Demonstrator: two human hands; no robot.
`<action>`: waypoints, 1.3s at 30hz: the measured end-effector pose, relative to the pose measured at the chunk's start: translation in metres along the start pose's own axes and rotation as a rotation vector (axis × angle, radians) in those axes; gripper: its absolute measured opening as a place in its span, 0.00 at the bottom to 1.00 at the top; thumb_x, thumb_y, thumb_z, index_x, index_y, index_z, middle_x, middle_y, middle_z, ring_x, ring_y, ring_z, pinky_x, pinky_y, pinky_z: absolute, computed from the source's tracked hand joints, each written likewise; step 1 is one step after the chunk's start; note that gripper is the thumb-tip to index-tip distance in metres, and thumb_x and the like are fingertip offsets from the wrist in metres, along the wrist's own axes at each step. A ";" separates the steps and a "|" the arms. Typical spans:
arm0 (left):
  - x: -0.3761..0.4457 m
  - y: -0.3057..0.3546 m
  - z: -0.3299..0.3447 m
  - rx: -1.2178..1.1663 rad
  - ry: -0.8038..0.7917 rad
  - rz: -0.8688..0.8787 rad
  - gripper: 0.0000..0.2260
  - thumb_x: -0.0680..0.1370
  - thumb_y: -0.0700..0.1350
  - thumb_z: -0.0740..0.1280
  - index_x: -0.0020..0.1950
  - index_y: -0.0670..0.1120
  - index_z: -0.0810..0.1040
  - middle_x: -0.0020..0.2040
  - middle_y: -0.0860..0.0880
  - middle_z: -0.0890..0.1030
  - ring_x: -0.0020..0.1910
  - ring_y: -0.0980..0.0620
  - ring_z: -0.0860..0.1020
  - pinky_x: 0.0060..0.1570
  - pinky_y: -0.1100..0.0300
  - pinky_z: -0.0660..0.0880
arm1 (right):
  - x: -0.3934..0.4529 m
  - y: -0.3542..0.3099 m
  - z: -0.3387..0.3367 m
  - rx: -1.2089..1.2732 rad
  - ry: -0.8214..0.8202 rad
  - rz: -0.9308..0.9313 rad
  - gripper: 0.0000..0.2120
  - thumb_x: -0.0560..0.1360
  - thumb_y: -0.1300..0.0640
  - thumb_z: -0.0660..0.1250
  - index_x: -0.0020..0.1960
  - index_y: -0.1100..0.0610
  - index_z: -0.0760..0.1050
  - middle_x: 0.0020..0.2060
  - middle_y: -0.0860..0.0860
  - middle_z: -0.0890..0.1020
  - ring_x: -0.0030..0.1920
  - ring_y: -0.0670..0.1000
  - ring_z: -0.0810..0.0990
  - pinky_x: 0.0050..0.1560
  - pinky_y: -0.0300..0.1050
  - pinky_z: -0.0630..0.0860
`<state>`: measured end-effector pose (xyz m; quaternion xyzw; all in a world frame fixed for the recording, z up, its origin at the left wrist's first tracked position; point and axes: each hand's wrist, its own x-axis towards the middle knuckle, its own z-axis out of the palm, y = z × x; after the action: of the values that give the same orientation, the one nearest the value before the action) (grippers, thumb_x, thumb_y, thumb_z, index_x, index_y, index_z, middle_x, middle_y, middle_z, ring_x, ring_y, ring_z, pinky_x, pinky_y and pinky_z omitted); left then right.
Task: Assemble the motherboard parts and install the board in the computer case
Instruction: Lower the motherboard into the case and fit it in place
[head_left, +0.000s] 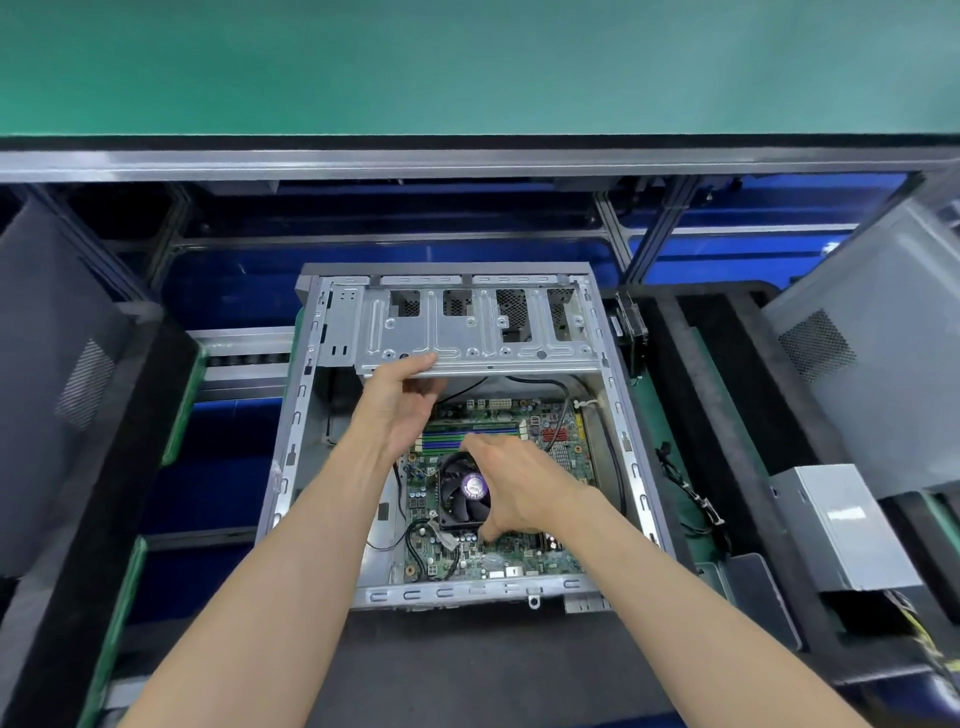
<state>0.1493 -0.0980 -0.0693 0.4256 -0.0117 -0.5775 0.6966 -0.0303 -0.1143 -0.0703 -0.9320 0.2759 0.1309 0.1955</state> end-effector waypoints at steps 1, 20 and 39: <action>-0.001 -0.001 0.000 0.038 0.000 0.003 0.02 0.75 0.35 0.70 0.44 0.41 0.80 0.43 0.46 0.82 0.45 0.50 0.81 0.53 0.58 0.77 | 0.000 0.000 0.000 0.005 0.001 0.001 0.41 0.59 0.47 0.84 0.61 0.58 0.65 0.52 0.54 0.77 0.49 0.56 0.76 0.44 0.50 0.75; -0.017 -0.009 -0.007 0.164 0.178 0.130 0.05 0.79 0.42 0.69 0.51 0.42 0.78 0.34 0.44 0.80 0.35 0.48 0.83 0.38 0.58 0.76 | -0.002 0.000 0.002 -0.006 -0.008 -0.049 0.42 0.59 0.46 0.83 0.63 0.58 0.65 0.55 0.54 0.76 0.53 0.56 0.76 0.49 0.51 0.77; -0.027 -0.023 -0.021 1.649 0.173 0.306 0.07 0.79 0.38 0.62 0.41 0.42 0.71 0.38 0.47 0.75 0.42 0.44 0.74 0.38 0.56 0.67 | -0.002 0.004 0.005 0.038 -0.016 -0.027 0.40 0.58 0.44 0.84 0.59 0.57 0.65 0.53 0.54 0.76 0.48 0.54 0.73 0.41 0.49 0.71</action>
<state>0.1326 -0.0631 -0.0840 0.8344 -0.4340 -0.2486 0.2317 -0.0345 -0.1139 -0.0752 -0.9307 0.2639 0.1306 0.2170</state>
